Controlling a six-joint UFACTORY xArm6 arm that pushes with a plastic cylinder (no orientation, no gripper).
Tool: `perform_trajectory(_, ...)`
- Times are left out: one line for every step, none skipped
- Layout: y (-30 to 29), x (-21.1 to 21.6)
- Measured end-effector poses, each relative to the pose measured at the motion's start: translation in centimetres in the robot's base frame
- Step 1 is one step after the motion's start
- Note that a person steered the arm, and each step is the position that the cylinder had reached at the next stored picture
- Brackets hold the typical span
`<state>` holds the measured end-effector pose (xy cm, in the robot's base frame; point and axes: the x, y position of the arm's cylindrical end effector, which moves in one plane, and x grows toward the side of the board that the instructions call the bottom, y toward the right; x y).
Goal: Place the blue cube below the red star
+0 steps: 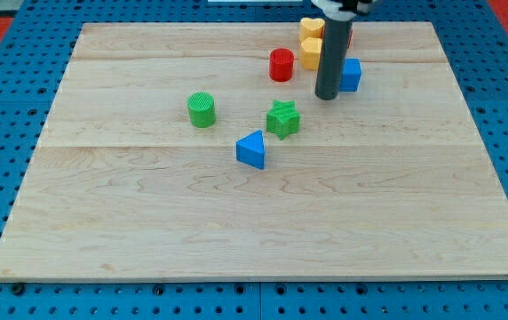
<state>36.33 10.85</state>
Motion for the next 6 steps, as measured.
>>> perform_trajectory(9.0,-1.1)
perform_trajectory(6.1,-4.8)
perform_trajectory(5.2,-0.5)
perform_trajectory(2.2,-2.3)
perform_trajectory(2.5,-6.8)
perform_trajectory(1.4,-1.5)
